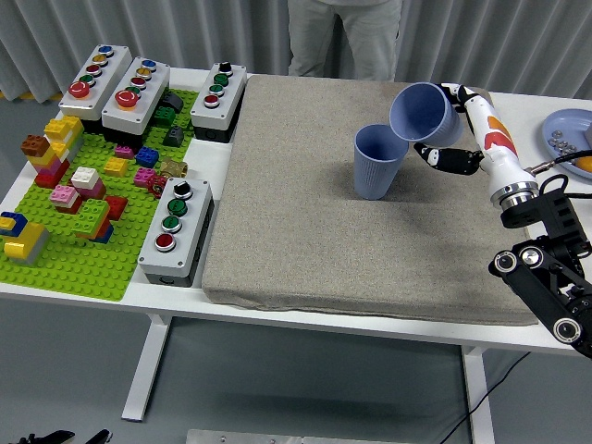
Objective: Pick cup pour cup place
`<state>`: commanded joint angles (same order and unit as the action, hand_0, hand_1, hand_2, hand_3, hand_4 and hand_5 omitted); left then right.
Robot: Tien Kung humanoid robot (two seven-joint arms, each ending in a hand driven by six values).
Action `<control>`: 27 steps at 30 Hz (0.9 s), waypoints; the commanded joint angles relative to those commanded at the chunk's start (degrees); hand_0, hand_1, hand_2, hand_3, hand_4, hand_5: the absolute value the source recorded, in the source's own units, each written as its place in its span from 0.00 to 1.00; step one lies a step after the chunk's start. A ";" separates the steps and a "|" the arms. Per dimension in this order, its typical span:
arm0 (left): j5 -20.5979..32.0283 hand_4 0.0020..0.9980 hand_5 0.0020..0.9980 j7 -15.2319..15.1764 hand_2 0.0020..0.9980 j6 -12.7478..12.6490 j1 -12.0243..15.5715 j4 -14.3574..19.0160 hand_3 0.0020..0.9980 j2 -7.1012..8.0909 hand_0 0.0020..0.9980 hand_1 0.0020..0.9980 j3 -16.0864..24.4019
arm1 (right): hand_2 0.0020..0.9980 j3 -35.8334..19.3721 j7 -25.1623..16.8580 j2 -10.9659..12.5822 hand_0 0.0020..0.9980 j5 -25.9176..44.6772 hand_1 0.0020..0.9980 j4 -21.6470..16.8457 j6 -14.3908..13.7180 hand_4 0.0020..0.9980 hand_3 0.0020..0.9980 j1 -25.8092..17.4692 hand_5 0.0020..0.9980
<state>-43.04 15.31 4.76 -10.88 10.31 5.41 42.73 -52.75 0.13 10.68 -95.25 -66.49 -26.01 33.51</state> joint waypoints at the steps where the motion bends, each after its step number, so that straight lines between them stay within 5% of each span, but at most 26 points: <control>1: -0.03 0.50 1.00 0.00 0.83 0.00 0.00 0.00 0.70 0.00 0.77 0.77 0.03 | 0.50 0.16 -0.04 -0.02 0.80 -0.31 0.60 0.05 -0.11 0.70 0.59 0.11 0.04; 27: -0.60 0.50 1.00 0.06 0.84 -0.07 -0.60 0.00 0.70 -0.01 0.77 0.77 0.84 | 0.50 4.52 -2.81 1.13 0.80 -7.34 0.60 4.74 -4.46 0.70 0.59 3.60 0.04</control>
<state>-43.65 15.37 4.68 -11.48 10.31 5.40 43.57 -48.23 -2.68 11.81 -102.59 -61.75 -30.47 37.11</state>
